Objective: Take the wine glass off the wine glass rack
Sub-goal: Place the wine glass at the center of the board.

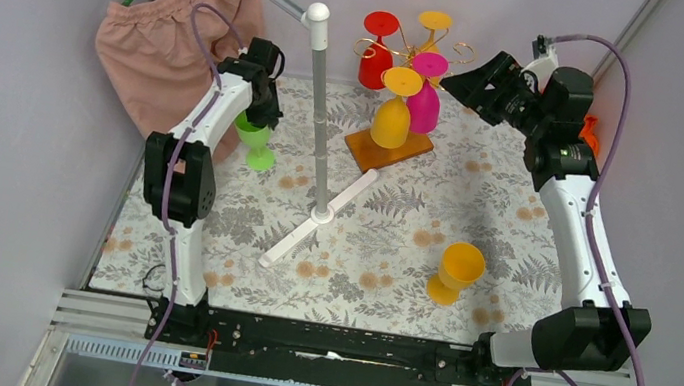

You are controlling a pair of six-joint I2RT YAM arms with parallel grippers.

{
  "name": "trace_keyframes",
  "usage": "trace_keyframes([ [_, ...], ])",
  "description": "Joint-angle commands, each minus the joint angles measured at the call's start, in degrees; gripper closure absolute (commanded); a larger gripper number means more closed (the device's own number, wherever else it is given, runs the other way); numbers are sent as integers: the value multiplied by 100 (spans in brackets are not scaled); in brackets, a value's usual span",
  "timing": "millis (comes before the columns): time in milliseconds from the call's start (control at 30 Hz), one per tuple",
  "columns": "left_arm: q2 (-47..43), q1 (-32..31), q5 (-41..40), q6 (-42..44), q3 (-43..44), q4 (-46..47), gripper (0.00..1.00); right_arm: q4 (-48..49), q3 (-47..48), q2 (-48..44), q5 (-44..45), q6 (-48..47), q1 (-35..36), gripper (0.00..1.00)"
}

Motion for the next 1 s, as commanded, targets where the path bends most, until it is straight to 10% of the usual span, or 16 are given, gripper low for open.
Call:
trace_keyframes([
  [0, 163, 53, 128, -4, -290, 281, 74, 288, 88, -35, -71, 122, -82, 17],
  [433, -508, 48, 513, -205, -268, 272, 48, 379, 379, 224, -284, 295, -79, 24],
  [967, -1985, 53, 1560, -906, -602, 1600, 46, -119, 1410, 1002, 50, 105, -518, 34],
])
